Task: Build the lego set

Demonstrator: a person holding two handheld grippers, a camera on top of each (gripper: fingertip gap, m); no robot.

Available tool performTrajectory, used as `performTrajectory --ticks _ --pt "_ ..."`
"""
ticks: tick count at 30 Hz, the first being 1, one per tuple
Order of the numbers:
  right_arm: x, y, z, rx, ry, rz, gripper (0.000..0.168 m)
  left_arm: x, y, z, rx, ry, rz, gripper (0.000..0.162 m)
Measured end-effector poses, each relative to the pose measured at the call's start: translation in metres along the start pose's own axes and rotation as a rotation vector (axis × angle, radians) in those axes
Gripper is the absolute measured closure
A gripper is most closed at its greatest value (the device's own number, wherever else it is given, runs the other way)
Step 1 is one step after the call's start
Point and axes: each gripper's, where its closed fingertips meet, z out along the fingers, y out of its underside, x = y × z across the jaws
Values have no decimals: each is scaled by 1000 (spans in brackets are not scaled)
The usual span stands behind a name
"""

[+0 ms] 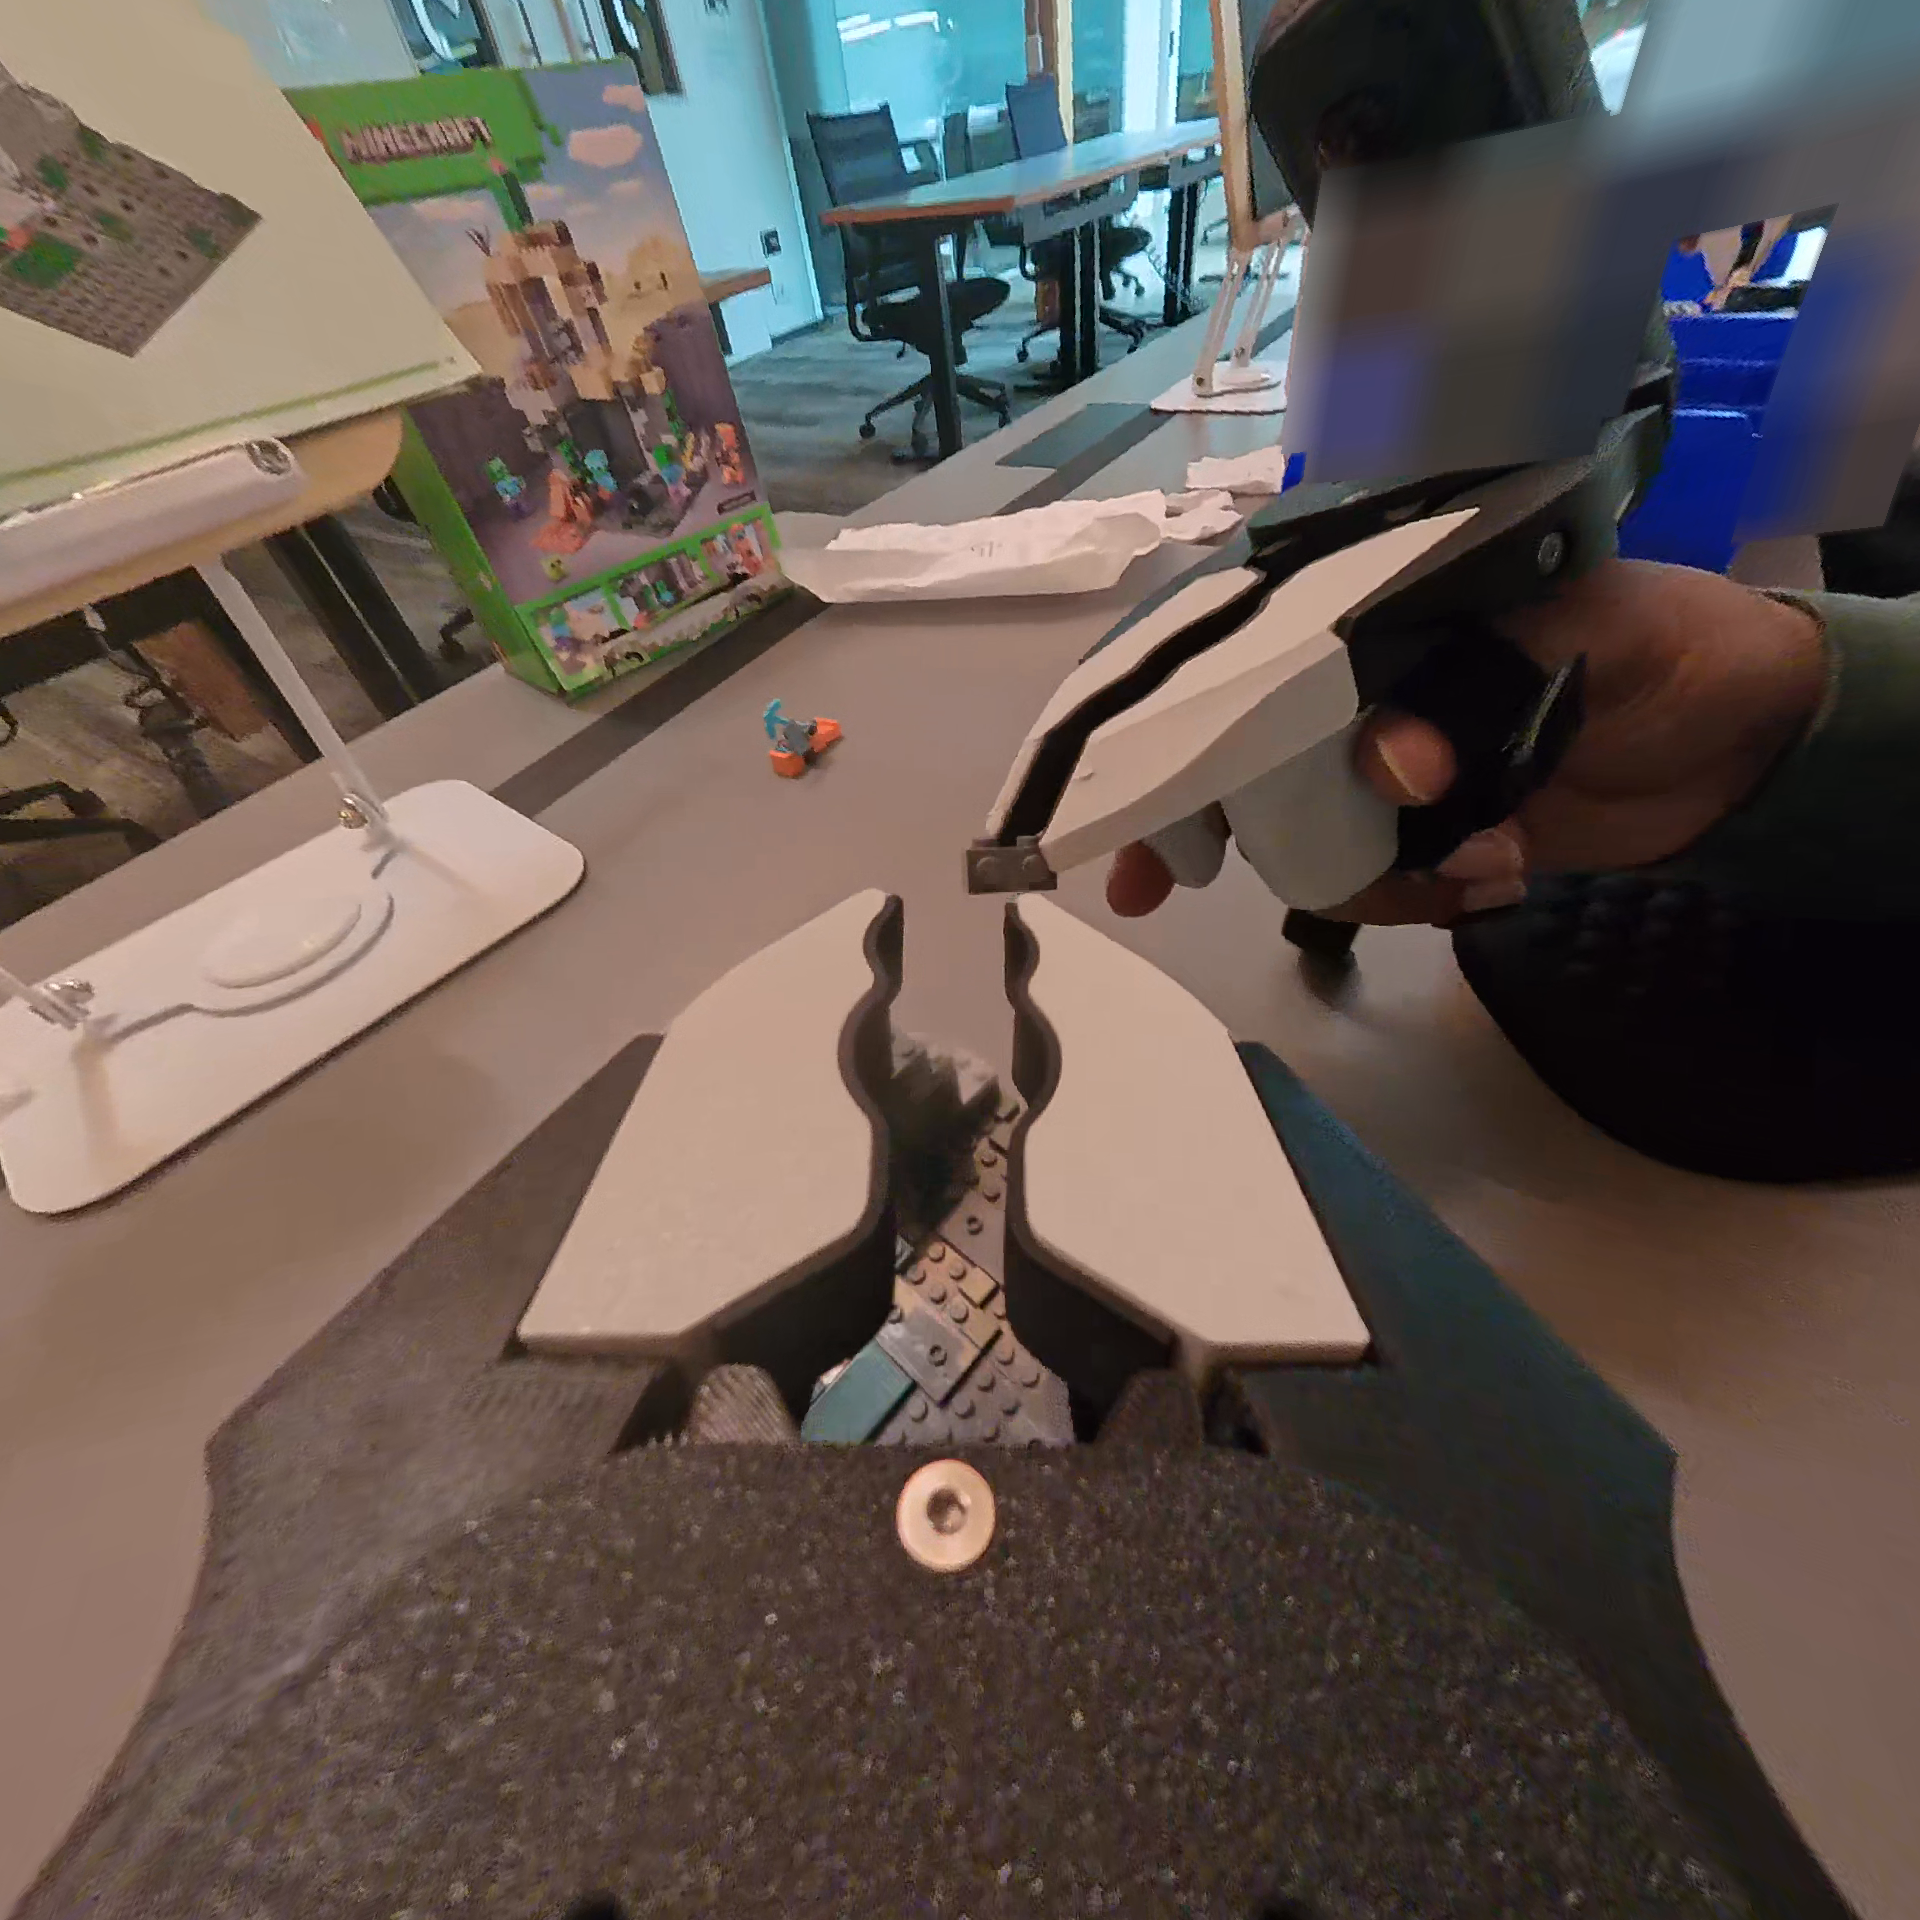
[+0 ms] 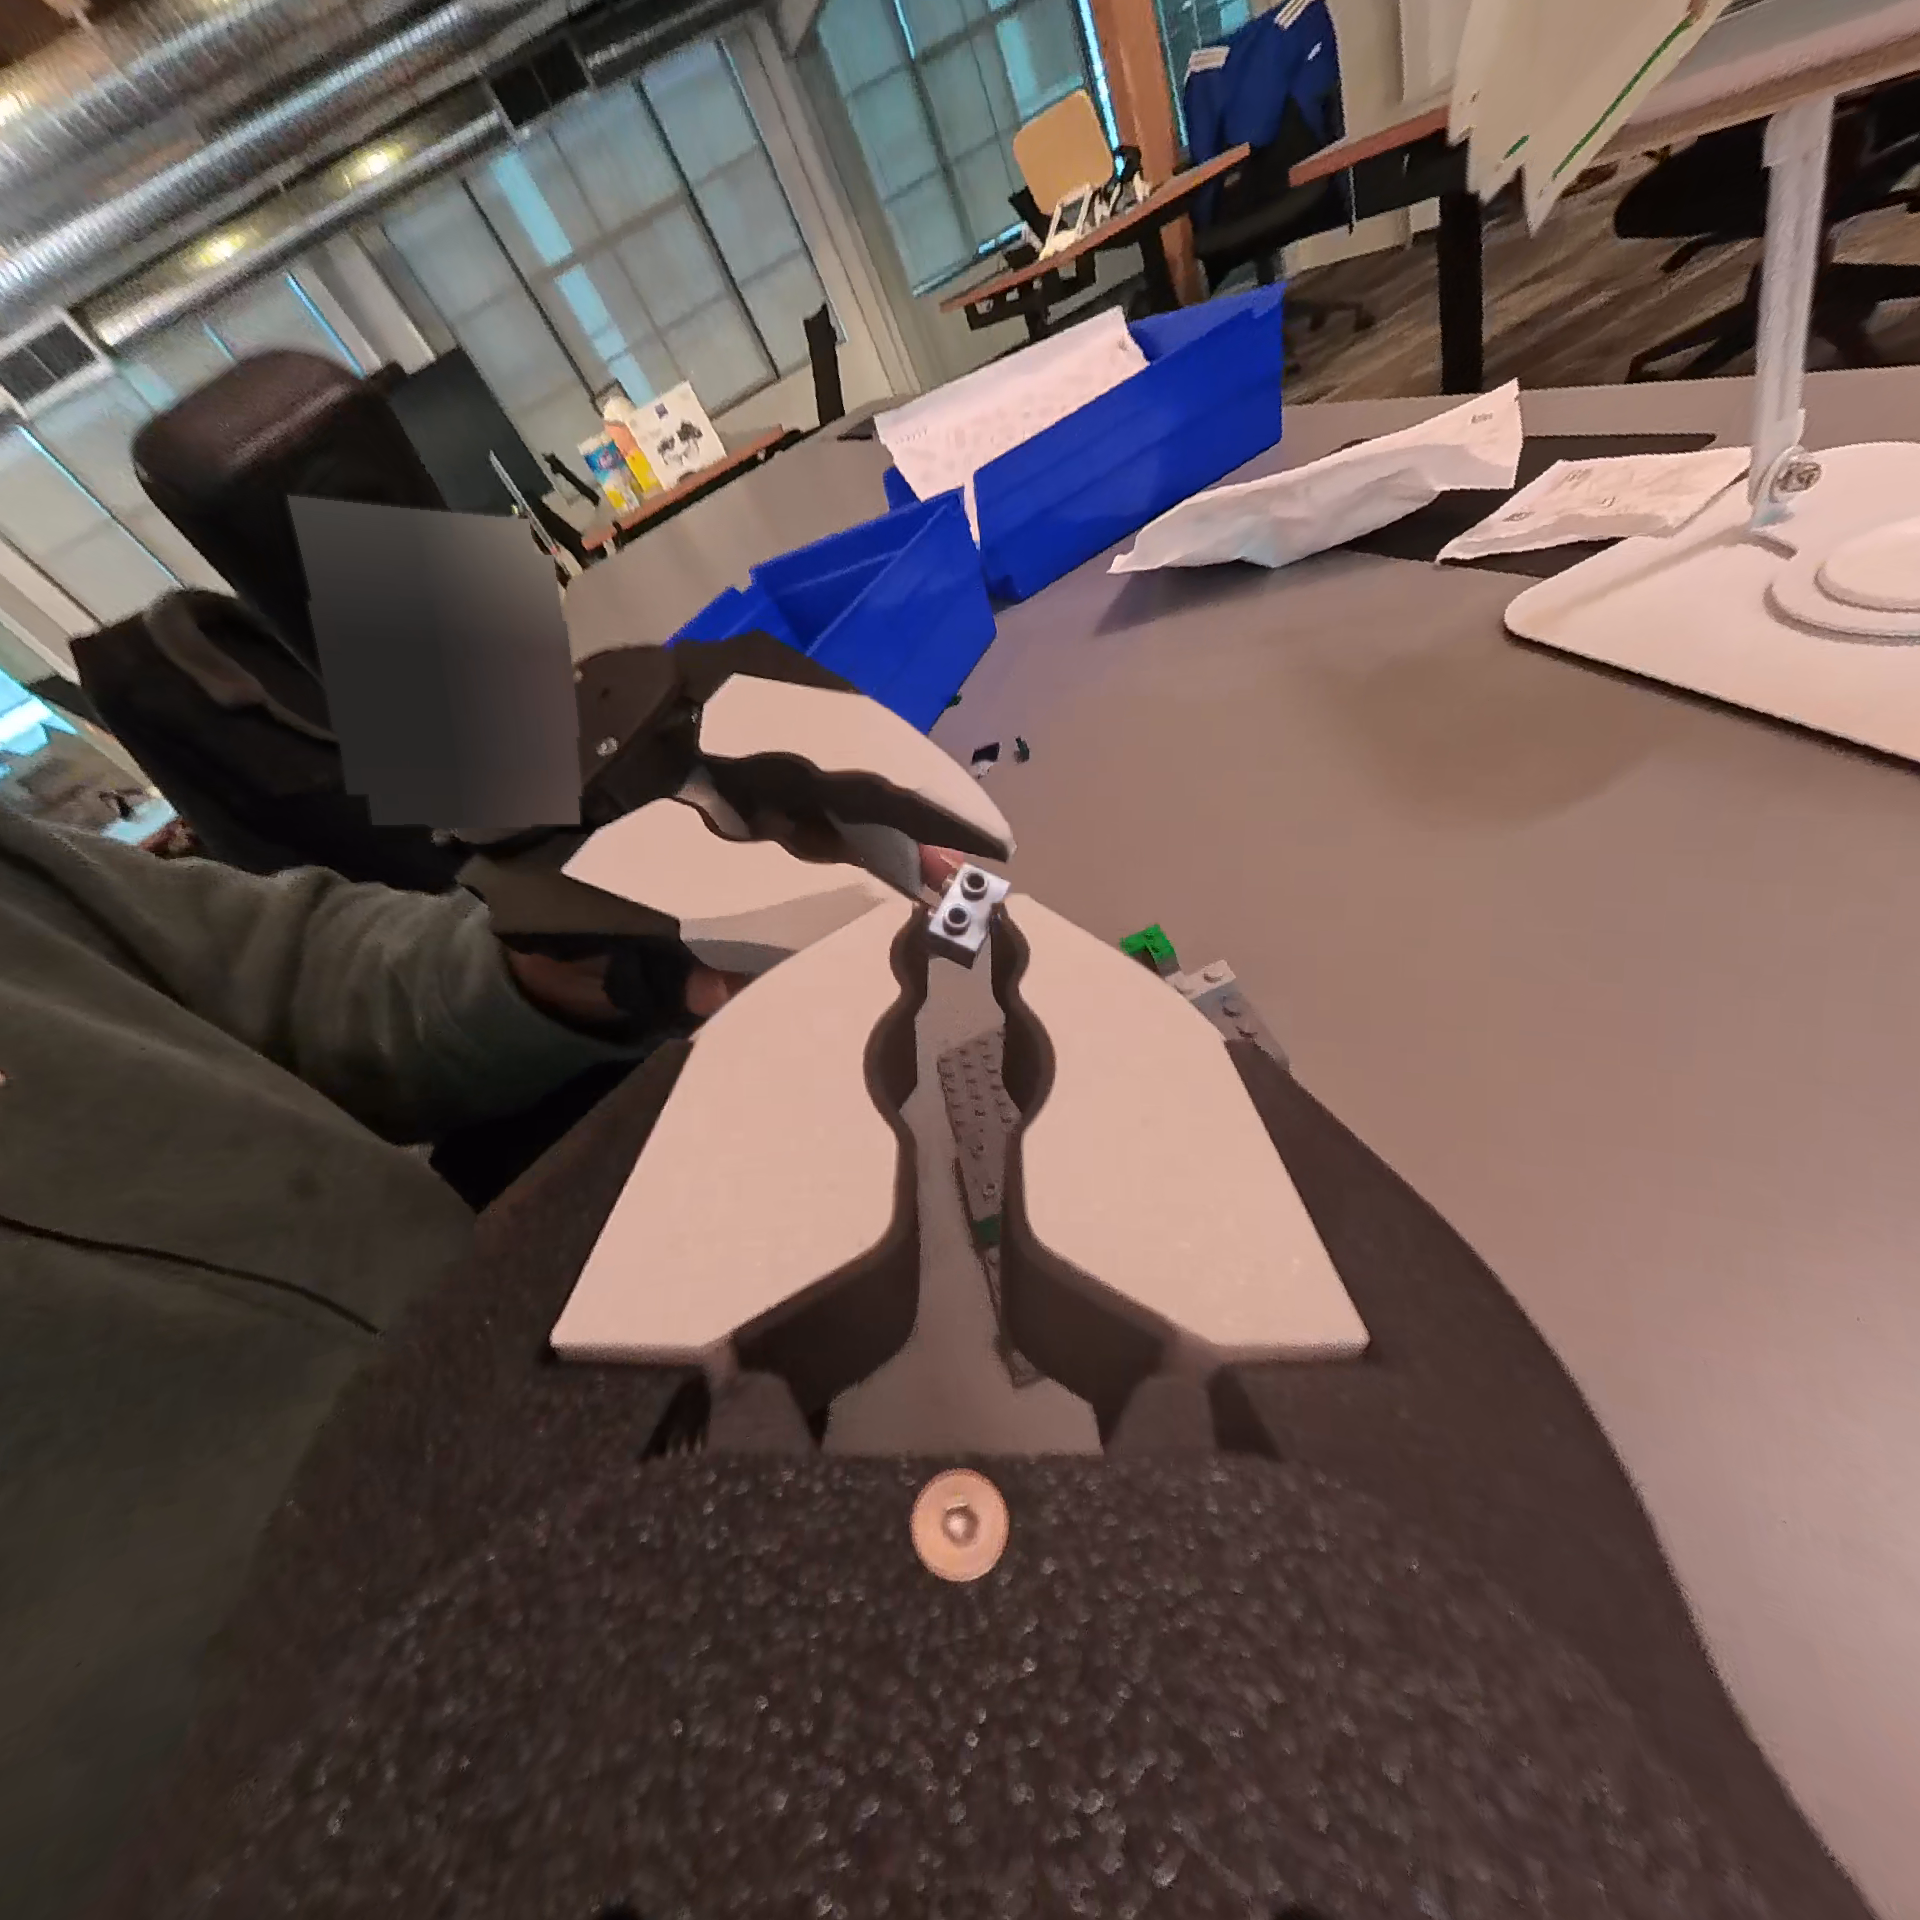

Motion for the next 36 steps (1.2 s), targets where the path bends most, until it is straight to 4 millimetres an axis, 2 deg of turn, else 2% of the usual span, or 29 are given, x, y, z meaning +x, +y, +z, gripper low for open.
performTrajectory --ticks 9,16,26,31,36 --pt "-3 -1 4 103 -113 175 157 4 1 1 80 -38 67 144" --pt "0 1 3 113 -130 195 157 8 -1 -1 121 -40 109 145" --pt "5 2 -1 132 -139 223 158 11 -14 -7 237 3 58 139" --pt "-3 -2 -5 173 -248 320 157 12 -16 -9 257 16 61 139" --pt "-12 -1 -2 166 -285 300 157 19 -15 -8 253 42 70 144"
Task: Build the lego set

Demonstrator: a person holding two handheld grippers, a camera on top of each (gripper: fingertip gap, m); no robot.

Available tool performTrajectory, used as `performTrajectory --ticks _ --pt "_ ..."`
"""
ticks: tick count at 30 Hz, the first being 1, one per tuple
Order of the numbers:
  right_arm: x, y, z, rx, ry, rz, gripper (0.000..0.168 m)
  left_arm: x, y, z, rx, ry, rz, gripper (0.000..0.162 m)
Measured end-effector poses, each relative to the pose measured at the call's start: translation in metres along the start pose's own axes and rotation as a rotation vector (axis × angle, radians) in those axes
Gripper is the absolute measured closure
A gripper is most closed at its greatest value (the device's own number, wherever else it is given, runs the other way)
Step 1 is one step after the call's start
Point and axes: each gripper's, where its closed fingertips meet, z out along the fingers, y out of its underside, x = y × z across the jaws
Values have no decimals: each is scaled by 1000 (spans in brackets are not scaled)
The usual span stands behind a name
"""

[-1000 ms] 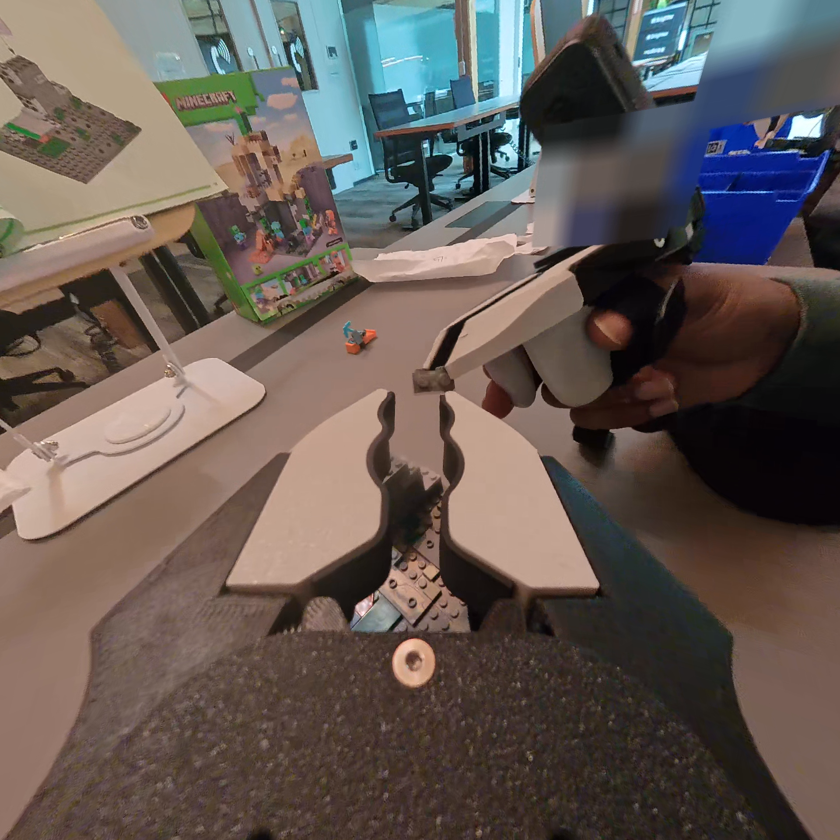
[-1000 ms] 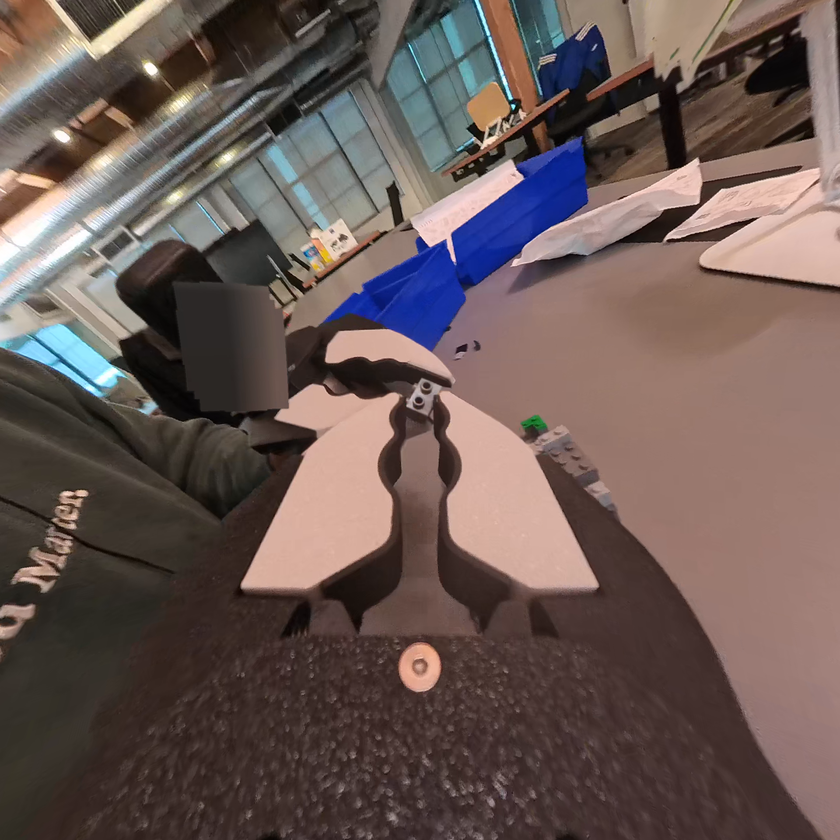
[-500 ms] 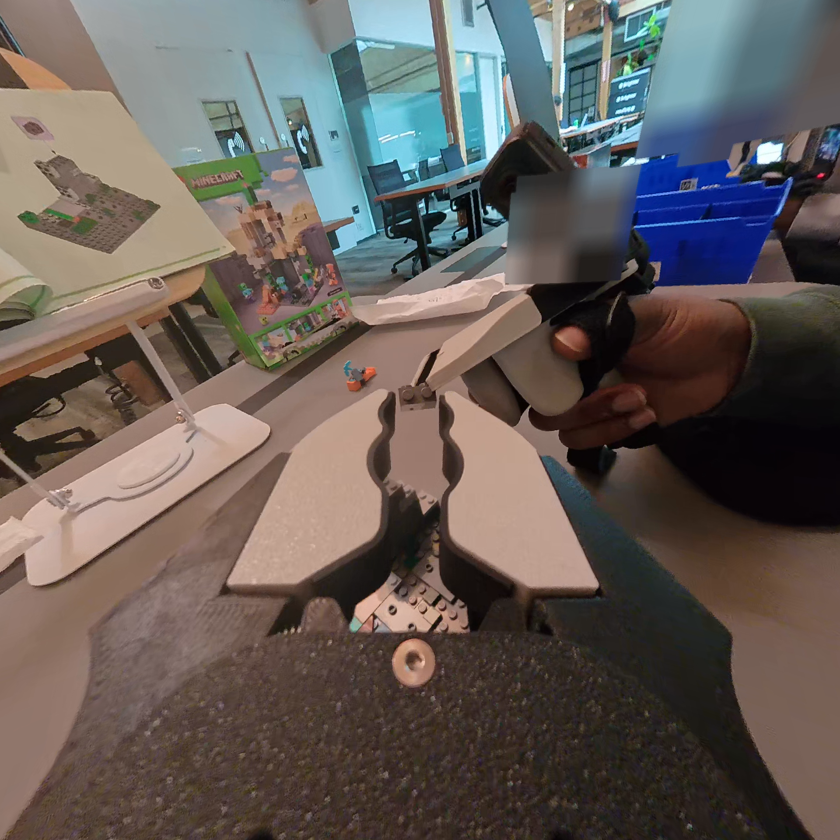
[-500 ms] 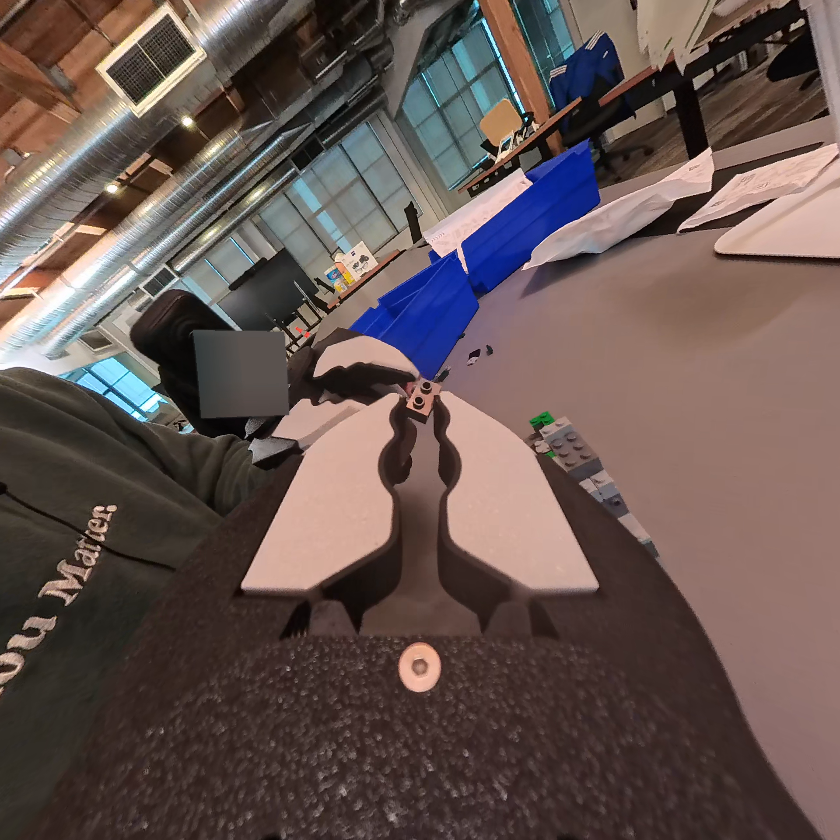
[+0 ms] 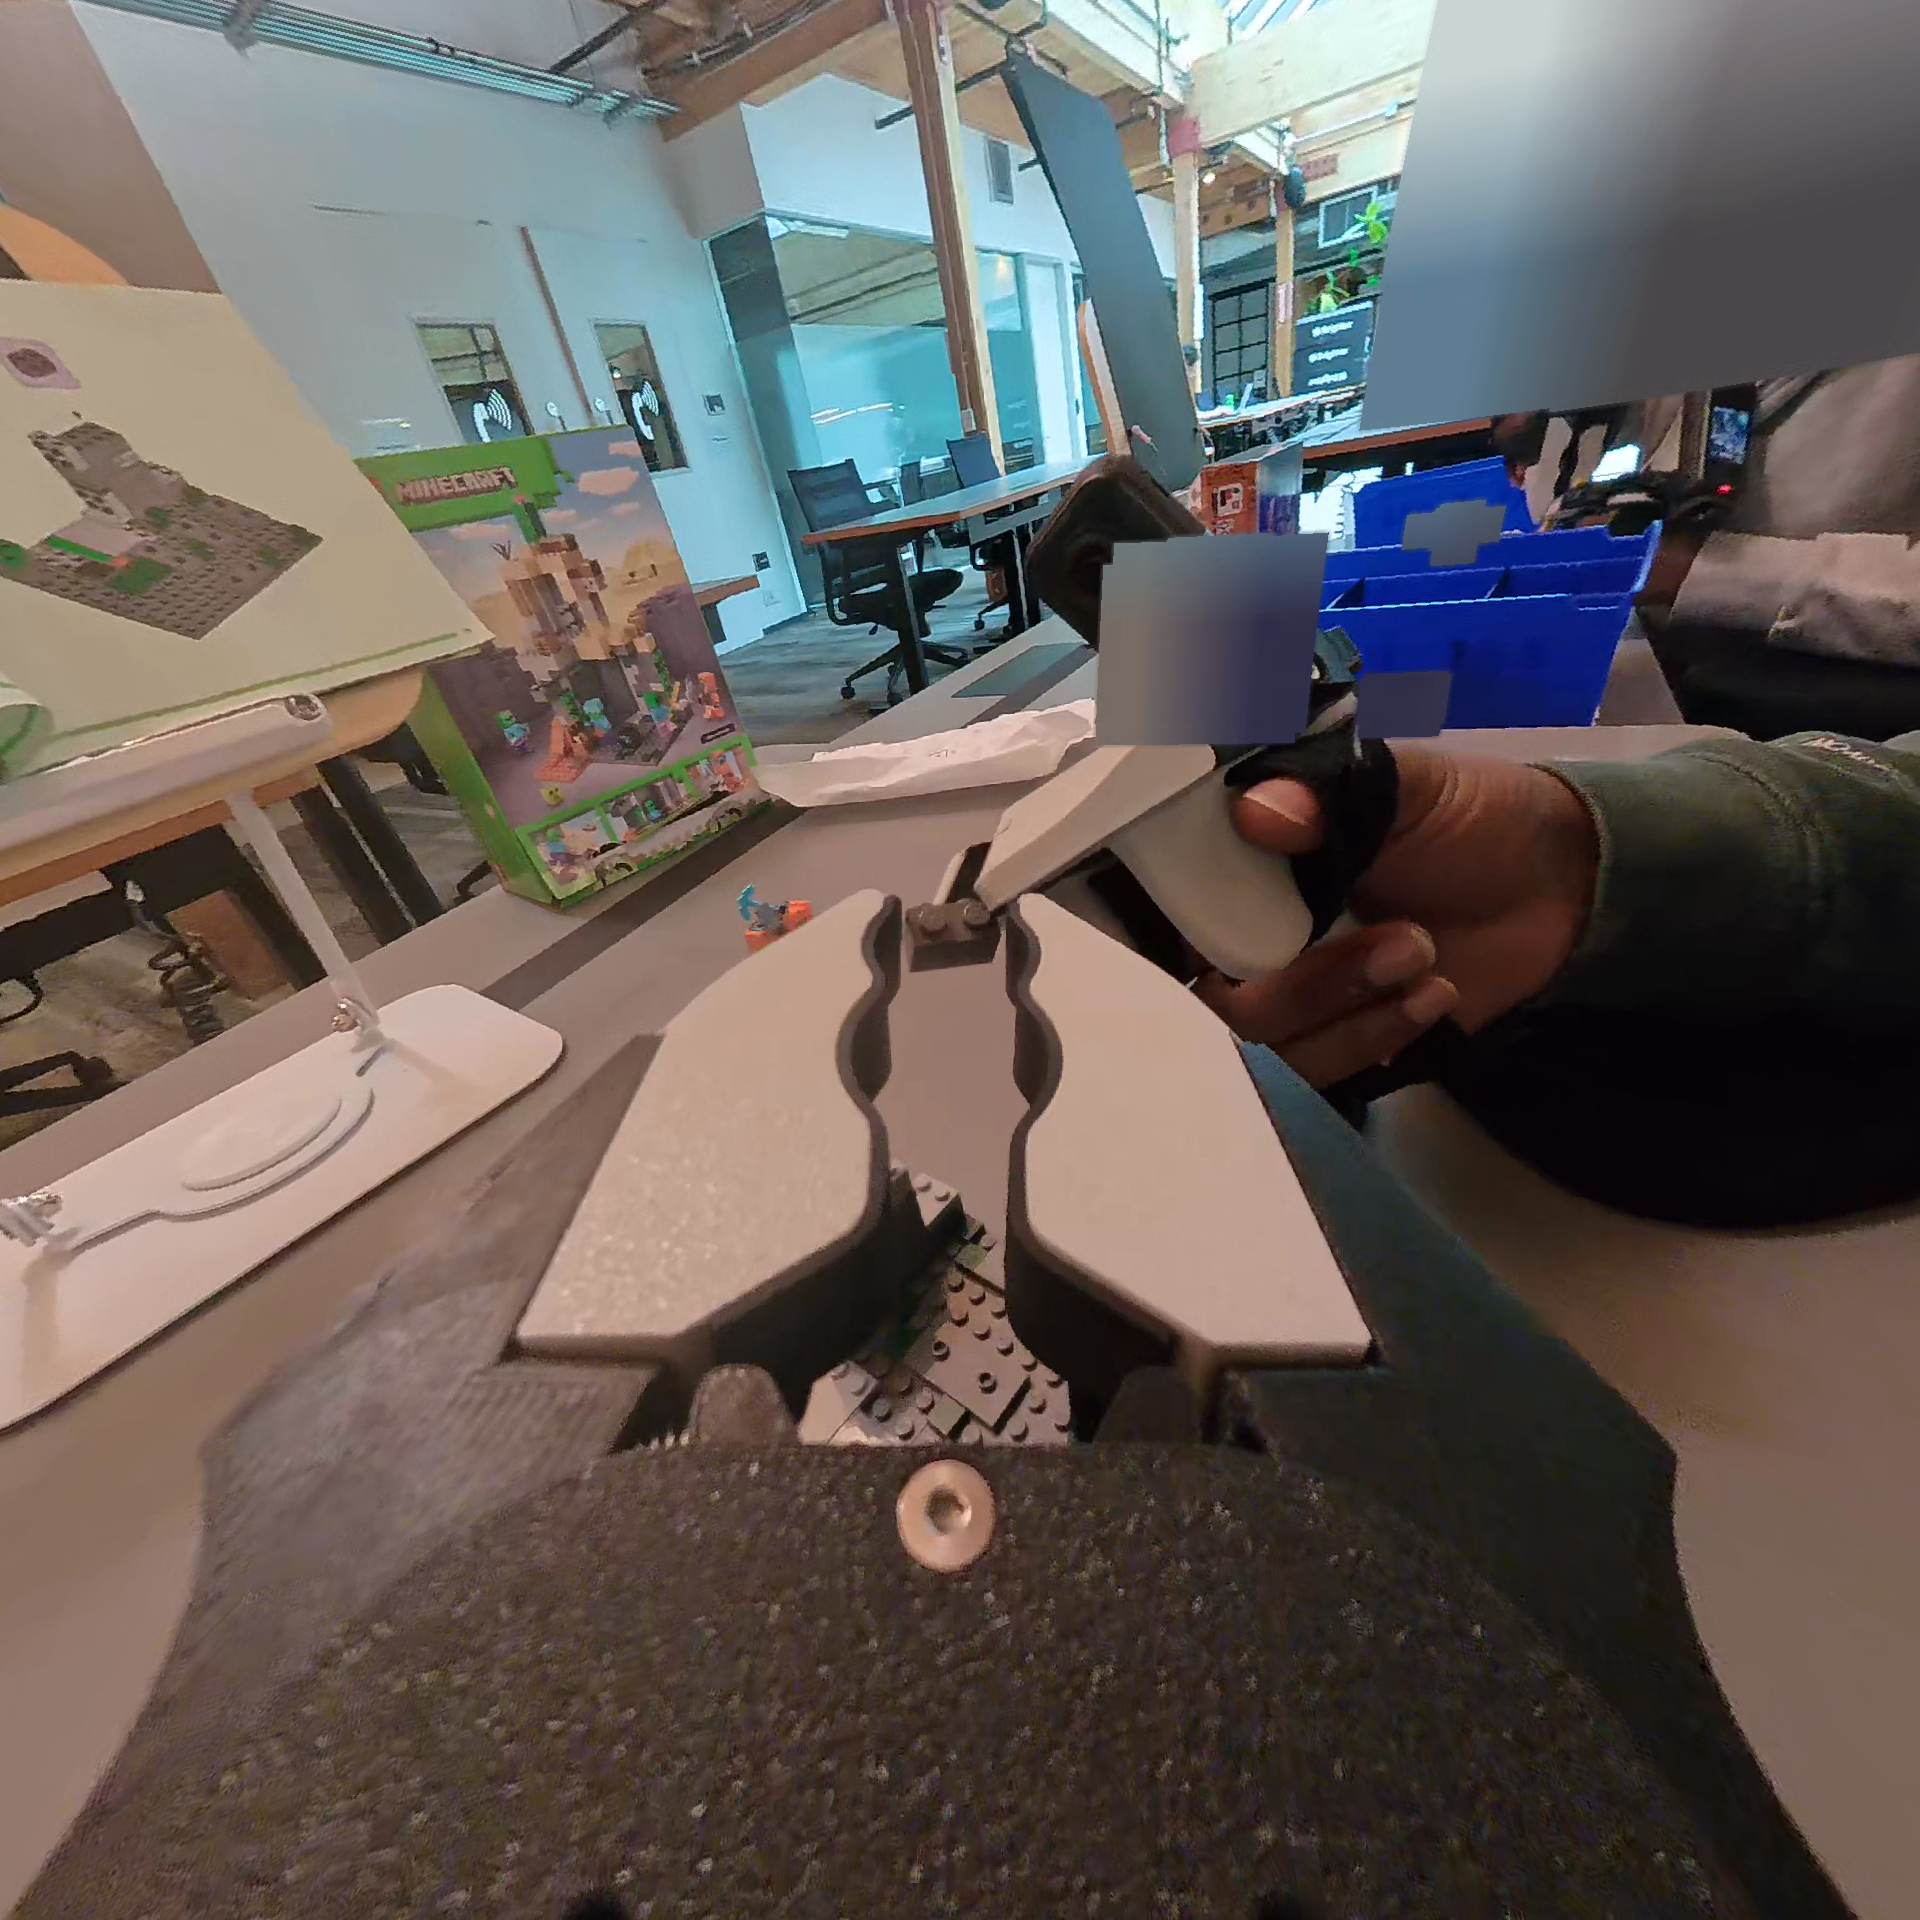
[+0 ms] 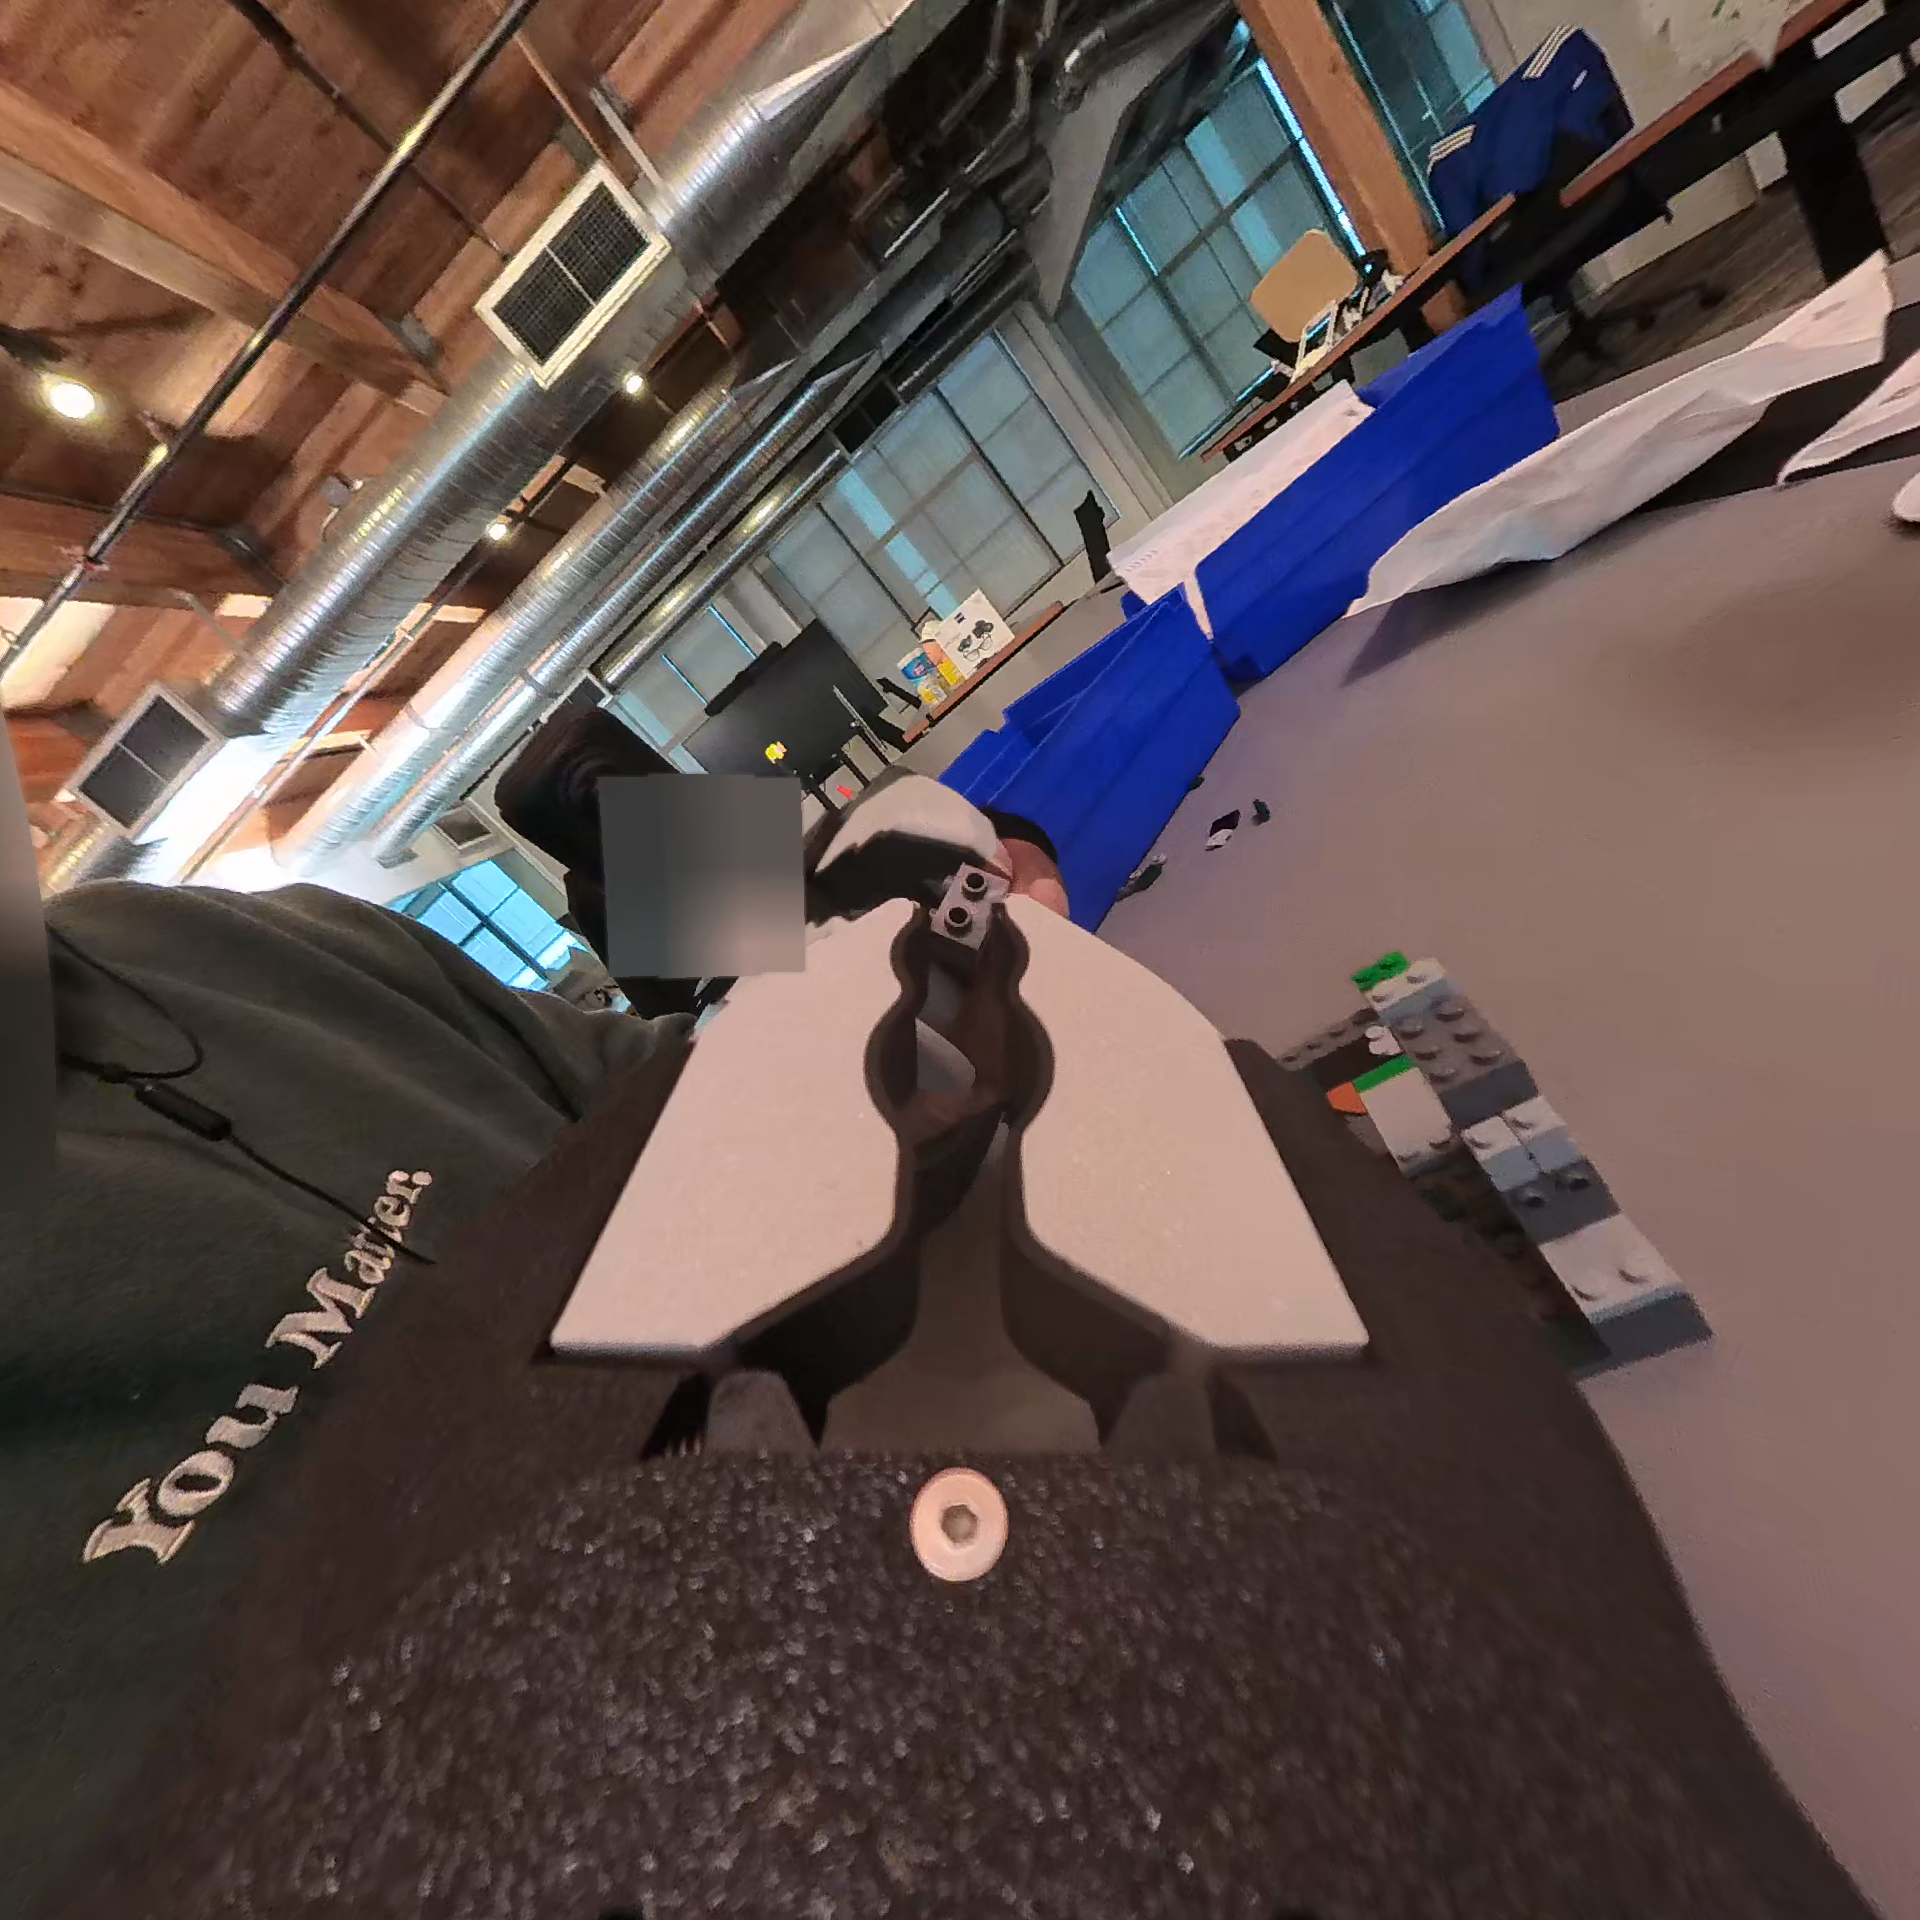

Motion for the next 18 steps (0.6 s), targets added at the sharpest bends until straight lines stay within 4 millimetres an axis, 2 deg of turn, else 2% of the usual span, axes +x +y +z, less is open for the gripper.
performTrajectory --ticks 11,18 --pt "-4 3 1 -2 -28 -13 157 2 -1 -3 -1 -18 61 145" --pt "-18 4 1 -31 -104 -67 156 10 -9 -8 25 -44 271 146"
